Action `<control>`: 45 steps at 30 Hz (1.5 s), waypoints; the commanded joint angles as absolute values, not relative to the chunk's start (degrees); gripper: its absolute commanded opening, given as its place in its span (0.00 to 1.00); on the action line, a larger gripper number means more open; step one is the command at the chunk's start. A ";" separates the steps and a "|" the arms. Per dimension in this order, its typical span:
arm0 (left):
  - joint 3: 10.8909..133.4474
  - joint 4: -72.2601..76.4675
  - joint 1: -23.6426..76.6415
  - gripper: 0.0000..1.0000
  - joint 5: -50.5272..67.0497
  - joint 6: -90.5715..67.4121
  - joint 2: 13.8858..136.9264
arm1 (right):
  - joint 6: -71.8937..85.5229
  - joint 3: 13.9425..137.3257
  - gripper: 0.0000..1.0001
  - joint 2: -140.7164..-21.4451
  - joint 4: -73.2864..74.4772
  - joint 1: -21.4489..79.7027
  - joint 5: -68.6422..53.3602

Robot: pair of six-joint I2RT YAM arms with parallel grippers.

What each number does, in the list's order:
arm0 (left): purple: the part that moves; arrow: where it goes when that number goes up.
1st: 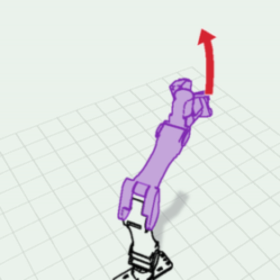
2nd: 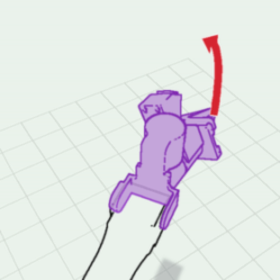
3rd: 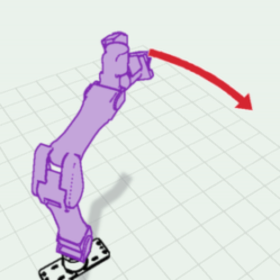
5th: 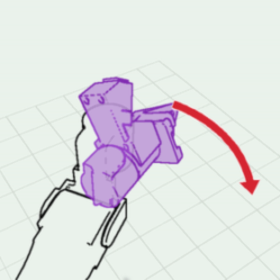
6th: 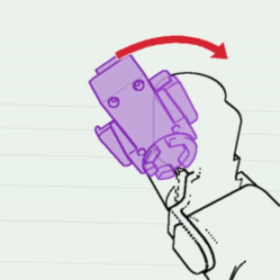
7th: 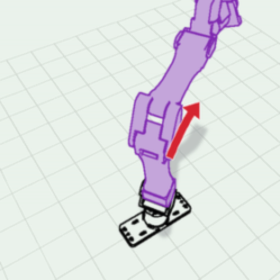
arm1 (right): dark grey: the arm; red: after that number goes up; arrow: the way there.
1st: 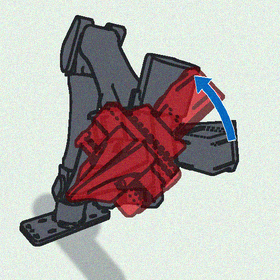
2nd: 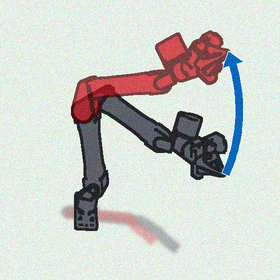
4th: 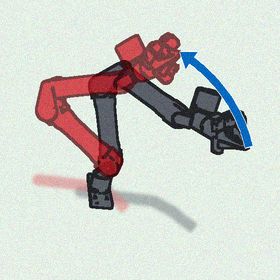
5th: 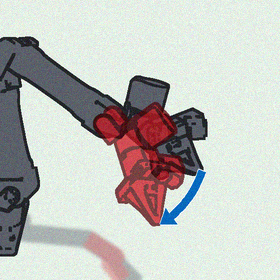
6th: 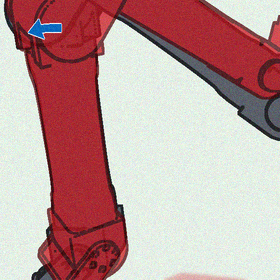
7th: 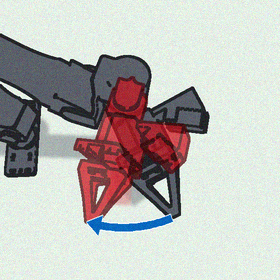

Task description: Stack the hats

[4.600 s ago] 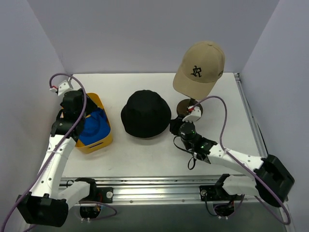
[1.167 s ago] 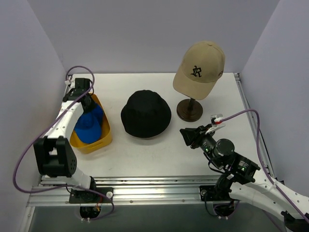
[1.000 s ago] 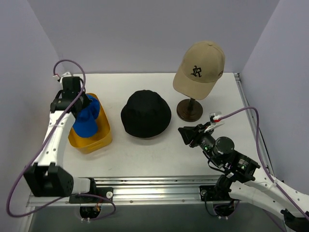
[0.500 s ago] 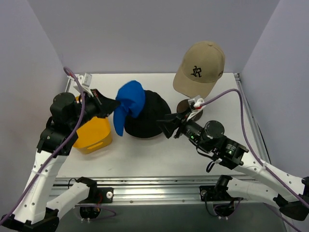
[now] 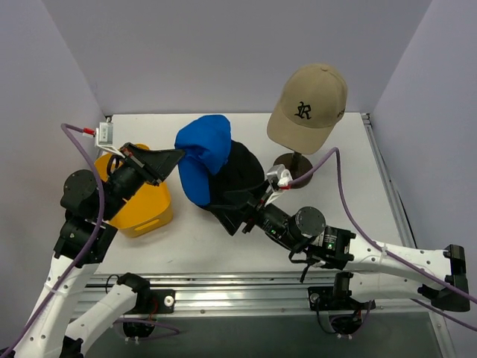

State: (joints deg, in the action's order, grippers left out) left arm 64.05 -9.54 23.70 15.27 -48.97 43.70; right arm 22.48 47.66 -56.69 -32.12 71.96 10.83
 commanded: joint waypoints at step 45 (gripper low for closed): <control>69.16 -16.43 23.91 0.49 3.86 -68.39 39.64 | -41.75 81.12 0.00 -67.32 -22.78 80.42 33.57</control>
State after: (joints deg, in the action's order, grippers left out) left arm 68.82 -16.19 23.70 0.40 -70.94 38.83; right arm -39.59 76.88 -69.65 -24.95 81.56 35.44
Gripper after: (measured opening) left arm 0.418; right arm 0.001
